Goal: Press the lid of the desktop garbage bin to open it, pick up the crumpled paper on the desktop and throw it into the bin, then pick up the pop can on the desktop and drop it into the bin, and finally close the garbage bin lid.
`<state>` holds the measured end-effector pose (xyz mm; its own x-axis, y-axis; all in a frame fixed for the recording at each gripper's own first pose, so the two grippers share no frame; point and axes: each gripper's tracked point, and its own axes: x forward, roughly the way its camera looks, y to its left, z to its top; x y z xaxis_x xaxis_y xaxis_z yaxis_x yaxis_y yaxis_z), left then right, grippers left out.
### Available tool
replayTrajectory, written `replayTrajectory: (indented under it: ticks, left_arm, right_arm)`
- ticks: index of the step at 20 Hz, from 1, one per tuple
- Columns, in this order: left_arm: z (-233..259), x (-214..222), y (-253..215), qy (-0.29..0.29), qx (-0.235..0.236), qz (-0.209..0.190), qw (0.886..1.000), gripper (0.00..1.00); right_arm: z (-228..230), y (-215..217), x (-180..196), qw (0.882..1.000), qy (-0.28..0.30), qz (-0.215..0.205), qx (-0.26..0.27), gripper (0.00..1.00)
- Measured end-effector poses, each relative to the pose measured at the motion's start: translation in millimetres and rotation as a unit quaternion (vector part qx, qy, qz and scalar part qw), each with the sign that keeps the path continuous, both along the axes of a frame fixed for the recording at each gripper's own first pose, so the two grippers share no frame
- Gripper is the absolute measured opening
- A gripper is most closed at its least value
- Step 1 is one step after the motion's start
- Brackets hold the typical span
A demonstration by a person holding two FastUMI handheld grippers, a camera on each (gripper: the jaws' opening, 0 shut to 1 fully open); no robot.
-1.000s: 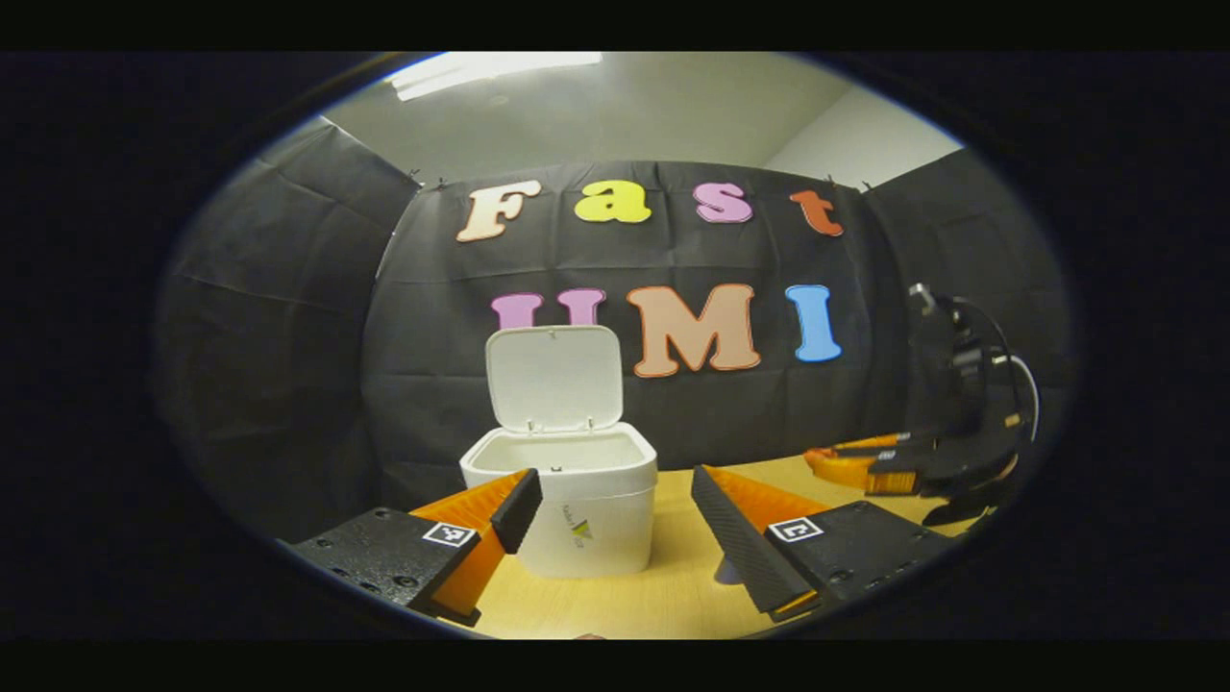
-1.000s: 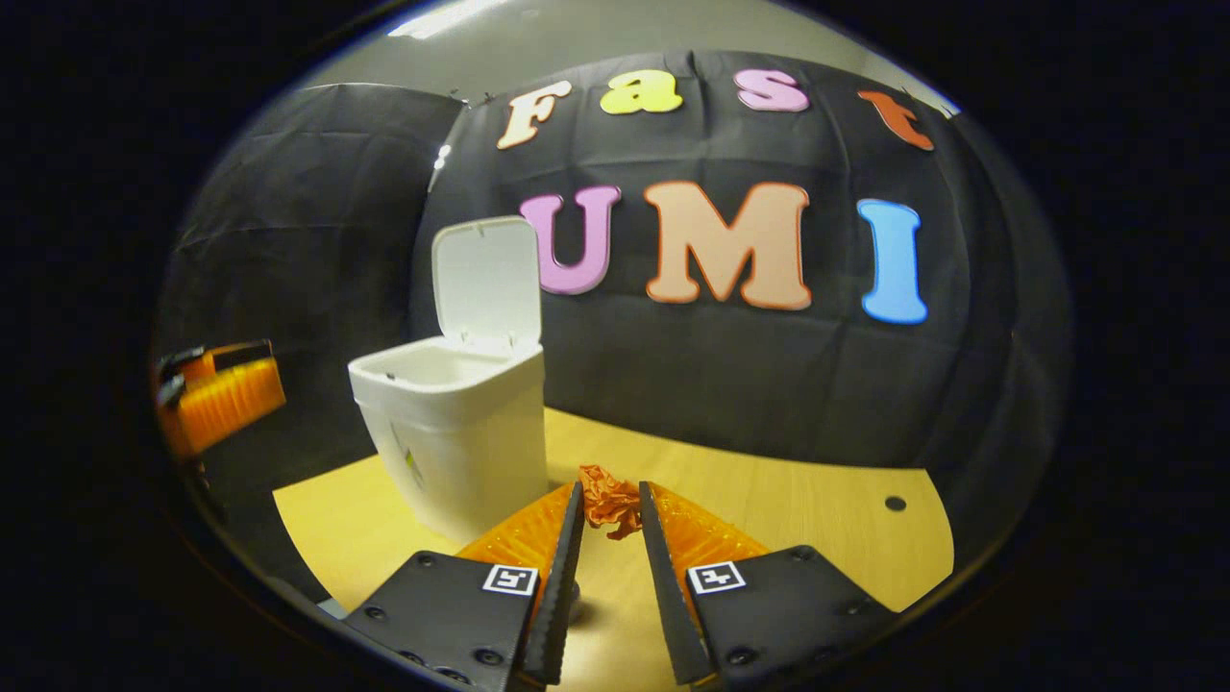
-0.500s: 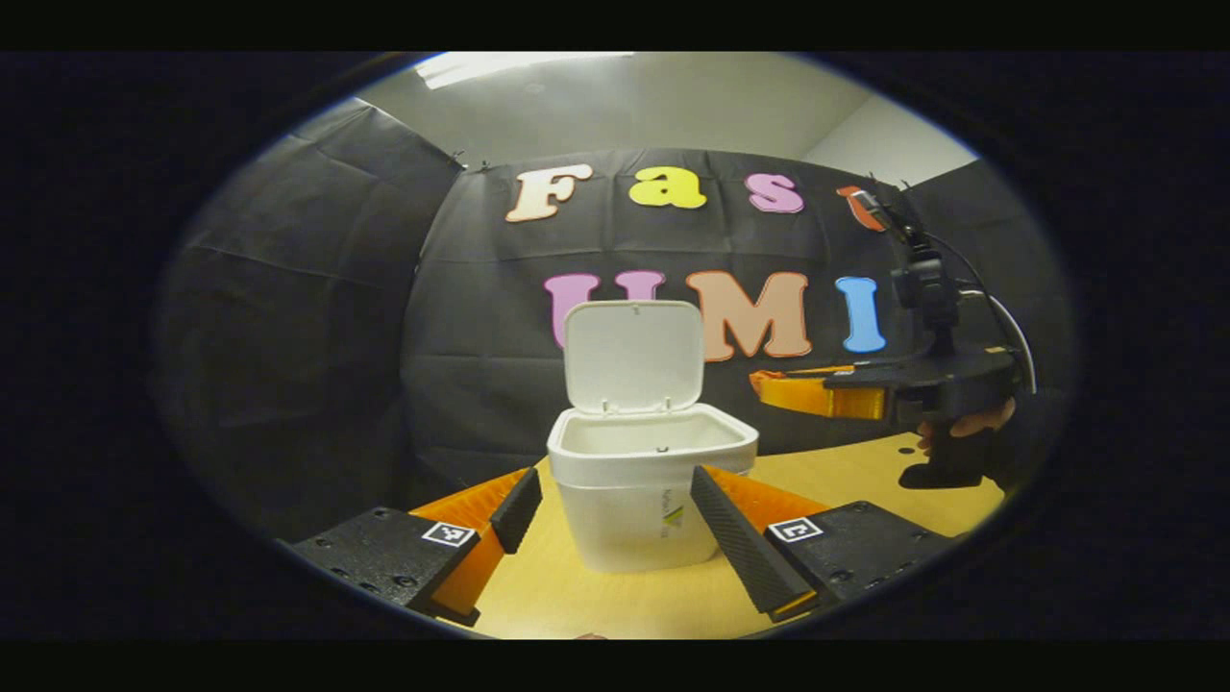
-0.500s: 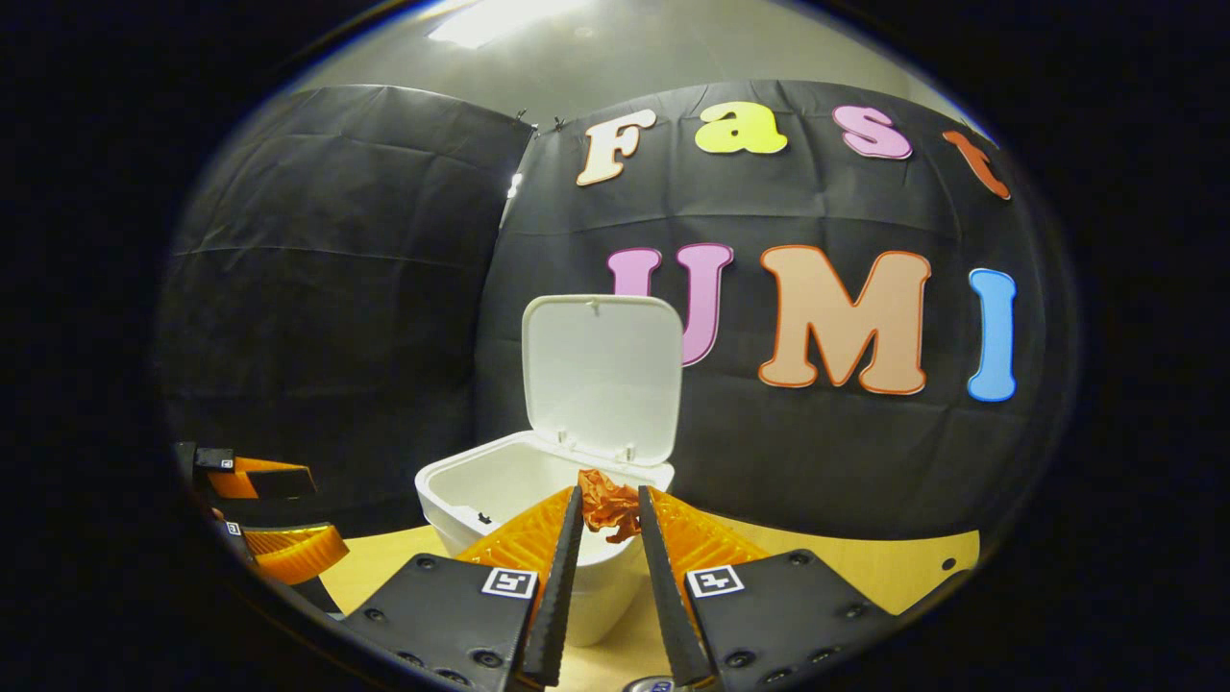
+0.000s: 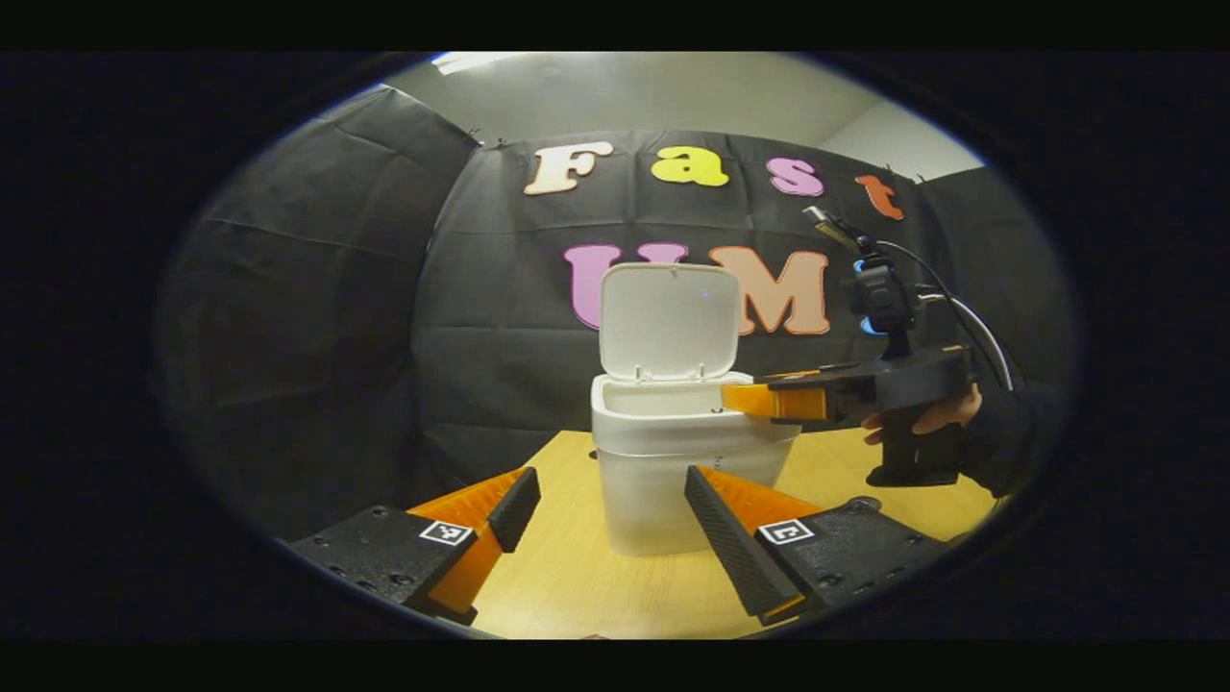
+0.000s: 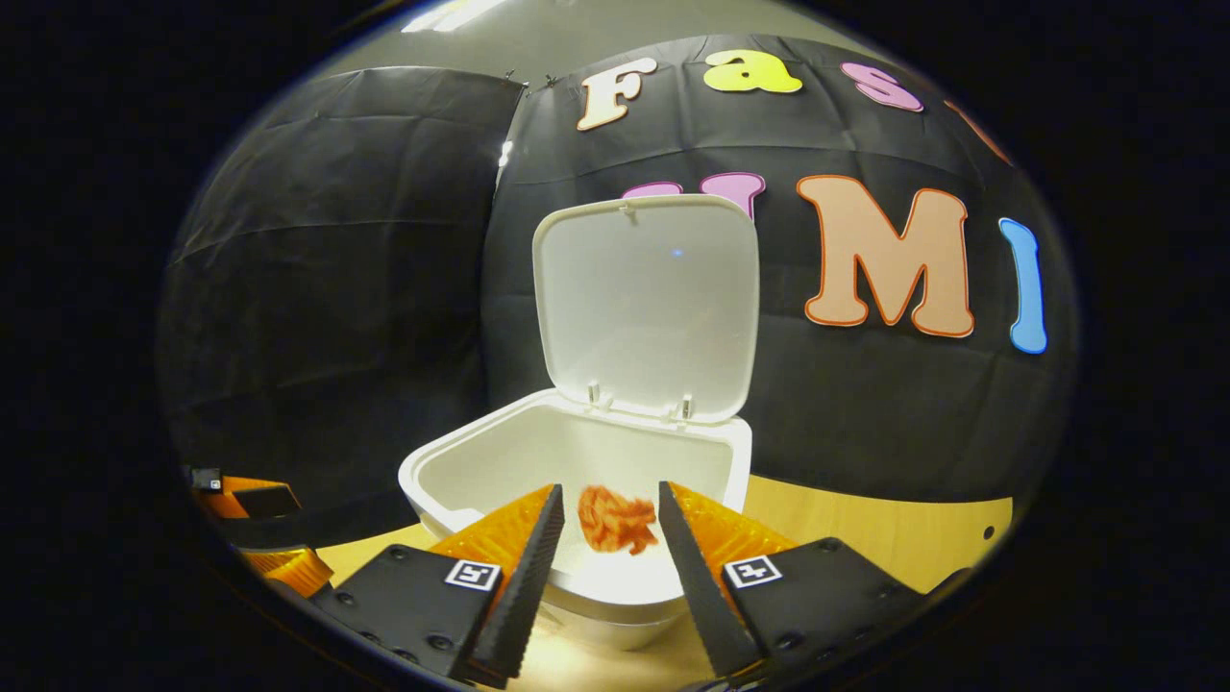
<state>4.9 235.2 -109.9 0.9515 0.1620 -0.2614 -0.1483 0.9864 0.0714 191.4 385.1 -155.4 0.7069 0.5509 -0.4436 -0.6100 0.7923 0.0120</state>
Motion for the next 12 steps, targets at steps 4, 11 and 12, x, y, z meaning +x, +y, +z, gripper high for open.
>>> replayTrajectory:
  ticks: [4, 11, 12]
  left_arm:
    - [-5.0, 13.2, -33.4, -0.005, -0.010, -0.032, 0.999, 0.92]
    - [-40.3, 32.5, -136.2, 0.009, -0.028, -0.123, 0.992, 0.93]
    - [-49.2, 32.8, -151.4, 0.014, -0.033, -0.134, 0.990, 0.93]
  right_arm:
    - [39.3, -30.1, -4.0, 0.999, -0.037, -0.018, 0.018, 0.91]
    - [130.5, -180.0, -17.3, 0.982, -0.152, -0.111, 0.014, 0.91]
    - [133.7, -206.9, -21.5, 0.979, -0.157, -0.129, 0.005, 0.91]
